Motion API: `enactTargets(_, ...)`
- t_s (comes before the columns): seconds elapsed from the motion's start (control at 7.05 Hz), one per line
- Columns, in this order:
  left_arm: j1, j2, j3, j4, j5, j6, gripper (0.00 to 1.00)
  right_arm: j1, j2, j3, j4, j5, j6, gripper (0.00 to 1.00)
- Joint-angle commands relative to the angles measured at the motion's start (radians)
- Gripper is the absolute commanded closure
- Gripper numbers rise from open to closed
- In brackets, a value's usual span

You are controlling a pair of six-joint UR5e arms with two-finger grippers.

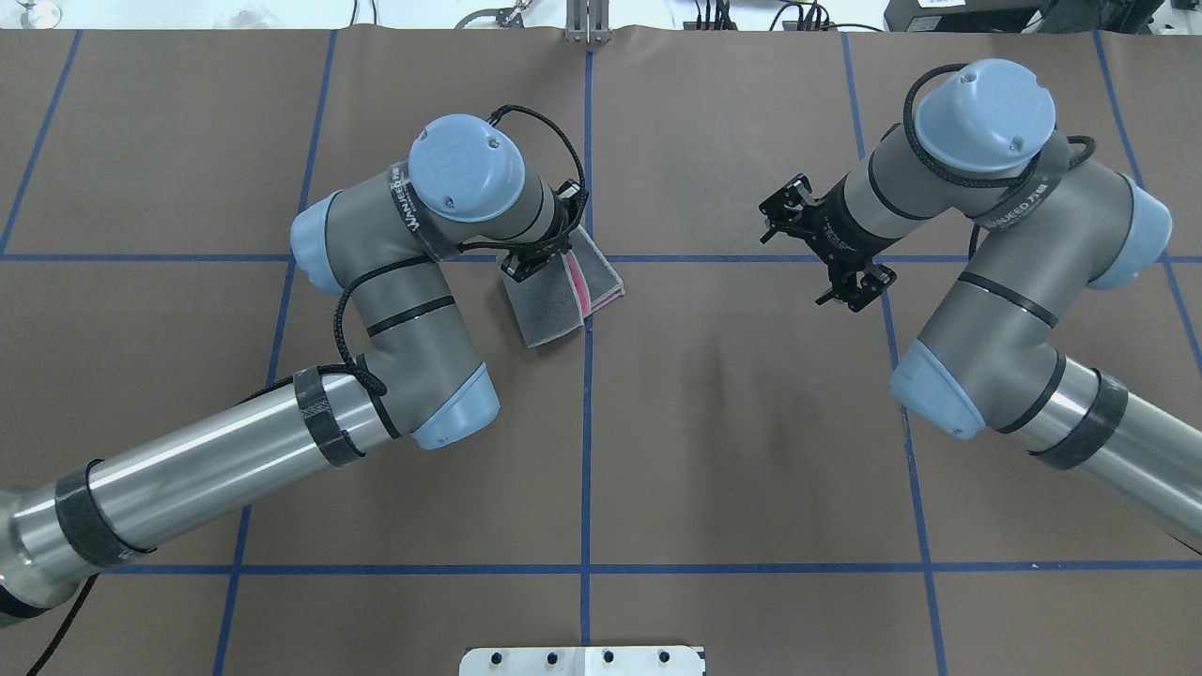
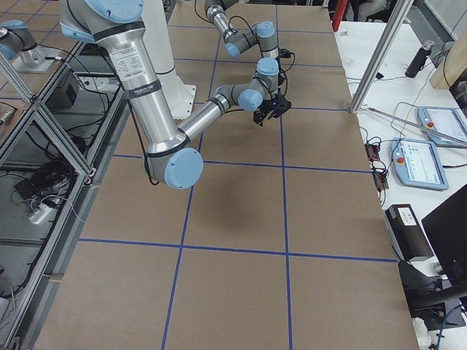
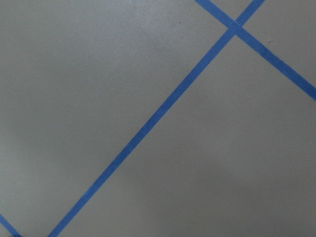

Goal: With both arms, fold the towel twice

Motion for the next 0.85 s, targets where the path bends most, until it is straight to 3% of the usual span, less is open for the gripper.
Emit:
enactTargets(0.0,0.002,-0.015,0.019,-0.027,-0.005,0.000,1.00,0.001,-0.002,-0.001,0.000,0.000,0.000,0.00)
enactTargets(0.71,-0.006,-0.063,0.110,-0.070,-0.003,-0.003,1.00,0.001,-0.009,-0.002,0.002,0.000,0.003,0.00)
